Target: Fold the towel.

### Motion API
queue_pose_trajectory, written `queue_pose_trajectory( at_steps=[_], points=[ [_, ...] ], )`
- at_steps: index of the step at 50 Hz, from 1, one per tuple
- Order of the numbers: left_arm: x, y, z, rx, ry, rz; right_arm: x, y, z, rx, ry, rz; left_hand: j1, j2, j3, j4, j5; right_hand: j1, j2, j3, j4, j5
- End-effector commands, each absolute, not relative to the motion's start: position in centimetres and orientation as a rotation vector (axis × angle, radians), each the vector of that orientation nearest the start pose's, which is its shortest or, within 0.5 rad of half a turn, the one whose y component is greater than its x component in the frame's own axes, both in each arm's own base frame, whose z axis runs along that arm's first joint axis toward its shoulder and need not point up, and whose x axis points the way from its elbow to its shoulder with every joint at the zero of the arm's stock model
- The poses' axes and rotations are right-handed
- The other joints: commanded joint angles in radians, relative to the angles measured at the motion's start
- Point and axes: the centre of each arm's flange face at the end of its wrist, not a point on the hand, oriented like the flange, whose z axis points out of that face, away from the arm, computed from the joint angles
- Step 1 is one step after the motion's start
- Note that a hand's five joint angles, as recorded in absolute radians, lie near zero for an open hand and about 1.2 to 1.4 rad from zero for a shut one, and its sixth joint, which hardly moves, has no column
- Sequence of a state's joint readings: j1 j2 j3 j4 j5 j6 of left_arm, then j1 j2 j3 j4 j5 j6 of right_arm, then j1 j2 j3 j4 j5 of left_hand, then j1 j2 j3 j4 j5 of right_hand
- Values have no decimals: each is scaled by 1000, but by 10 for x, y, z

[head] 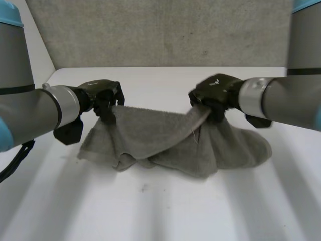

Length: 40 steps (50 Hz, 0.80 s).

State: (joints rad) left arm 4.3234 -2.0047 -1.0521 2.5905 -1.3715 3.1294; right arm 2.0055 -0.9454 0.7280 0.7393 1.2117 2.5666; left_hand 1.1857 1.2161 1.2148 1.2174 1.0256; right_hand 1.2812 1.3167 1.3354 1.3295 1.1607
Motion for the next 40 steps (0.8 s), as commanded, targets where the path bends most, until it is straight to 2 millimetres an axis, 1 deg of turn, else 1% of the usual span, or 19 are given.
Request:
queue_pose_trajectory(
  at_steps=[1, 4, 6, 7, 9, 10, 12, 16, 18, 20, 21, 23, 24, 26, 27, 29, 32, 34, 40],
  points=[
    [-284, -330, 293, 736, 2750, -2103, 349, -322, 306, -1294, 1734, -2070, 211, 180, 181, 179, 196, 115, 80, 61, 67, 61],
    [-286, -339, 308, 726, 2656, -2231, 354, -326, 320, -1222, 1638, -2203, 211, 180, 181, 179, 196, 115, 80, 61, 67, 61],
    [-283, -356, 343, 684, 2423, -2490, 356, -329, 356, -1053, 1440, -2441, 211, 180, 181, 179, 196, 115, 80, 61, 67, 61],
    [-283, -356, 343, 683, 2422, -2492, 356, -329, 357, -1052, 1439, -2442, 211, 180, 181, 179, 196, 115, 80, 61, 67, 61],
    [-273, -365, 381, 618, 2173, -2722, 350, -325, 386, -912, 1283, -2615, 211, 180, 181, 179, 196, 115, 80, 61, 67, 61],
    [-273, -365, 381, 618, 2171, -2723, 350, -325, 386, -911, 1282, -2616, 211, 180, 181, 179, 196, 115, 80, 61, 67, 61],
    [-262, -364, 414, 565, 1970, -2873, 344, -317, 405, -826, 1182, -2712, 211, 180, 181, 179, 196, 115, 80, 61, 67, 61],
    [-257, -363, 423, 517, 1960, -2931, 343, -309, 395, -875, 1238, -2666, 211, 180, 181, 179, 196, 115, 80, 61, 67, 61],
    [-256, -362, 419, 494, 2027, -2917, 343, -305, 384, -922, 1304, -2609, 211, 180, 181, 179, 196, 115, 80, 61, 67, 61],
    [-256, -362, 386, 478, 2280, -2764, 345, -295, 358, -1038, 1443, -2454, 211, 180, 181, 179, 196, 115, 80, 61, 67, 61],
    [-256, -362, 386, 478, 2281, -2763, 345, -295, 357, -1038, 1444, -2454, 211, 180, 181, 179, 196, 115, 80, 61, 67, 61],
    [-251, -362, 342, 487, 2526, -2541, 346, -285, 327, -1169, 1566, -2254, 211, 180, 181, 179, 196, 115, 80, 61, 67, 61],
    [-251, -362, 342, 487, 2527, -2540, 346, -285, 327, -1169, 1566, -2253, 211, 180, 181, 179, 196, 115, 80, 61, 67, 61],
    [-244, -358, 301, 490, 2722, -2337, 349, -274, 292, -1283, 1674, -2024, 211, 180, 181, 179, 196, 115, 80, 61, 67, 61],
    [-244, -358, 301, 490, 2723, -2336, 349, -274, 292, -1284, 1674, -2023, 211, 180, 181, 179, 196, 115, 80, 61, 67, 61],
    [-239, -349, 265, 491, 2861, -2151, 353, -257, 254, -1381, 1775, -1771, 211, 180, 181, 179, 196, 115, 80, 61, 67, 61],
    [-234, -345, 251, 487, 2899, -2072, 355, -246, 238, -1421, 1814, -1643, 211, 180, 181, 179, 196, 115, 80, 61, 67, 61],
    [-220, -340, 232, 492, 2921, -1950, 356, -226, 218, -1481, 1886, -1443, 211, 180, 181, 179, 196, 115, 80, 61, 67, 61],
    [-210, -325, 234, 573, 2867, -1899, 355, -199, 216, -1509, 1919, -1258, 211, 180, 181, 179, 196, 115, 80, 61, 67, 61]
  ],
)
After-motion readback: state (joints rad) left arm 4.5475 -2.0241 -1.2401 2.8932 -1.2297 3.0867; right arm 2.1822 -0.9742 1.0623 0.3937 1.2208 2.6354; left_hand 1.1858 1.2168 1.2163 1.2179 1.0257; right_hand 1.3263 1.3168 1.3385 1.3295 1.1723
